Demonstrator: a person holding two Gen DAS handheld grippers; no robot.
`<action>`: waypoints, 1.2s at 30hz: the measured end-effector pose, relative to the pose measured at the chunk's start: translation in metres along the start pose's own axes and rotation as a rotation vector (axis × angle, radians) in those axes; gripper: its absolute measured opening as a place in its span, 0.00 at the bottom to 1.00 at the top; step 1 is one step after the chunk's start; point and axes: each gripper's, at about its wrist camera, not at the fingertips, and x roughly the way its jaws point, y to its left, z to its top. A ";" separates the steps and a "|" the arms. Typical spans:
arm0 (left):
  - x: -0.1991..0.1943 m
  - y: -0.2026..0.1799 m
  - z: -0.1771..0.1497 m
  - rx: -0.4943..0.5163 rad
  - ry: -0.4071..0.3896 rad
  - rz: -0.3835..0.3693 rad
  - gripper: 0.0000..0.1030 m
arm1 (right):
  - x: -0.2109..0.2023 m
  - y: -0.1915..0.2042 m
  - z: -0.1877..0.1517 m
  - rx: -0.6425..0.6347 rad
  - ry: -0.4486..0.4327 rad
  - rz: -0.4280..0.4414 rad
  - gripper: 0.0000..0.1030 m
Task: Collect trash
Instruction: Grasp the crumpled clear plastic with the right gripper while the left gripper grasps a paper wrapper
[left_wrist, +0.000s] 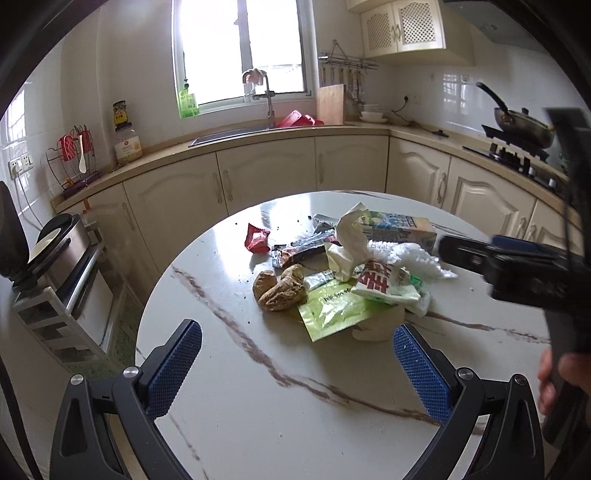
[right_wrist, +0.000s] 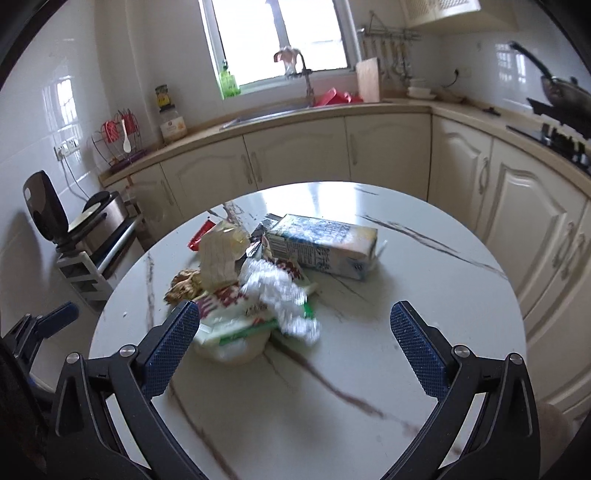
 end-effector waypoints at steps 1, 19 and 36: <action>0.007 -0.001 0.002 0.001 0.003 0.000 0.99 | 0.012 -0.003 0.004 0.011 0.021 0.025 1.00; 0.059 -0.040 0.031 0.065 0.040 -0.073 0.99 | 0.007 -0.050 -0.011 0.078 0.003 0.105 0.26; 0.170 -0.056 0.098 0.157 0.275 0.016 0.68 | 0.002 -0.072 -0.014 0.123 -0.003 0.058 0.26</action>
